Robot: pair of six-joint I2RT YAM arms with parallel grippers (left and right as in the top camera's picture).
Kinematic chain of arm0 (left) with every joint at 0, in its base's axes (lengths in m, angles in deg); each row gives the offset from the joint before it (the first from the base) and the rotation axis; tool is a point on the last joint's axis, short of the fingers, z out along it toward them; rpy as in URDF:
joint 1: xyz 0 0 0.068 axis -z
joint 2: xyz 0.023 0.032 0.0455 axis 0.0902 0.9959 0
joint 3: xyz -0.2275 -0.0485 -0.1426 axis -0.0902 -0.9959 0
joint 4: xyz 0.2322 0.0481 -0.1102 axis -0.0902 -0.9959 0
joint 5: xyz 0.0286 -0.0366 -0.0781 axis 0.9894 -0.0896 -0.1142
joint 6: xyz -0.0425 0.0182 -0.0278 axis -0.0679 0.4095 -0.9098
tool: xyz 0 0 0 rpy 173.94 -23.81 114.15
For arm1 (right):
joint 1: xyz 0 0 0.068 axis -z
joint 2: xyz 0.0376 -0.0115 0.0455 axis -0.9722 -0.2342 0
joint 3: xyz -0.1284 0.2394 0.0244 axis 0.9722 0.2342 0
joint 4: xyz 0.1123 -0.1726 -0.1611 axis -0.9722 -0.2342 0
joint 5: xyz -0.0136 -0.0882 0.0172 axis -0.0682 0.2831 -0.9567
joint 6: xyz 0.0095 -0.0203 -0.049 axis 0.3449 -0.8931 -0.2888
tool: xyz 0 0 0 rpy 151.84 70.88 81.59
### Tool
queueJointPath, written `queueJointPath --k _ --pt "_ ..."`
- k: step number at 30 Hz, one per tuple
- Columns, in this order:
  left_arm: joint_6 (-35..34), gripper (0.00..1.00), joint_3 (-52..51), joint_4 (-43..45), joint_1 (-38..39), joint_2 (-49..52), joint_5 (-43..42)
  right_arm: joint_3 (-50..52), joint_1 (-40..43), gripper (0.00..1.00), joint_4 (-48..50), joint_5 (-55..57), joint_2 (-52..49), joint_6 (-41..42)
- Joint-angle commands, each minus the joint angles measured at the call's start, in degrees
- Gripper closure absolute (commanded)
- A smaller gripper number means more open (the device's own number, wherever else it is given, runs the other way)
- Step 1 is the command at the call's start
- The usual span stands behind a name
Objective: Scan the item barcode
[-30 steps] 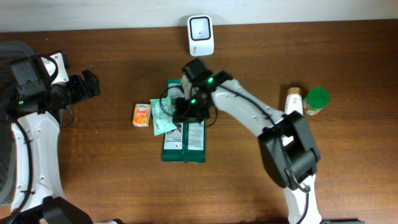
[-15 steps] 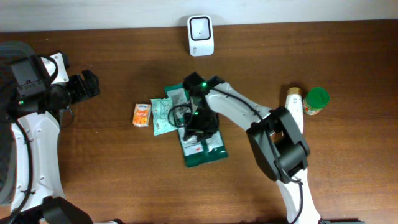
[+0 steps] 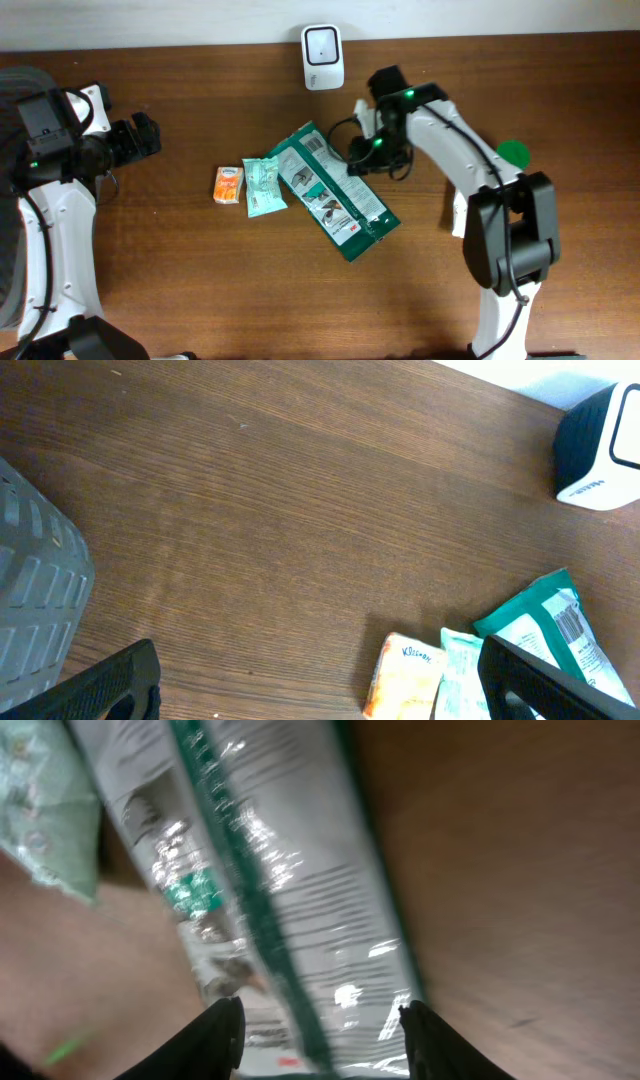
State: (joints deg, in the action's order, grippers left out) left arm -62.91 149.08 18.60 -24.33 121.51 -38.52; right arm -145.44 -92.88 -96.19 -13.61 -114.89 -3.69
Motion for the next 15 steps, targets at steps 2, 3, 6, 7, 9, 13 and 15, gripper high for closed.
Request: queueJointPath --k 2,3,6,7,9,13,15 --pt "1.1 0.01 1.1 0.0 -0.4 -1.0 -0.8 0.3 4.8 0.49 -0.1 -6.9 -2.8 -9.3" --pt "1.1 0.01 1.1 0.1 -0.4 -1.0 -0.8 0.3 5.4 0.49 -0.7 -7.4 -3.4 -10.6" --pt "1.1 0.01 1.1 0.1 -0.4 -1.0 -0.8 0.3 5.6 0.49 -1.3 -8.5 -4.9 -11.6" --pt "1.1 0.01 1.1 0.1 -0.4 -1.0 -0.9 0.3 5.6 0.49 -1.7 -10.3 -5.9 -11.5" --pt "1.0 0.01 1.1 -0.6 -0.3 -1.0 -2.4 0.3 5.6 0.49 -2.7 -13.7 -8.5 -11.5" --pt "0.6 0.01 0.9 -1.7 0.5 -0.5 -25.1 0.3 5.6 0.49 -4.4 -16.3 -11.5 -11.5" --pt "-0.4 0.10 0.9 -1.6 6.0 1.7 -25.0 0.3 5.5 0.50 -5.1 -19.4 -11.5 -10.4"
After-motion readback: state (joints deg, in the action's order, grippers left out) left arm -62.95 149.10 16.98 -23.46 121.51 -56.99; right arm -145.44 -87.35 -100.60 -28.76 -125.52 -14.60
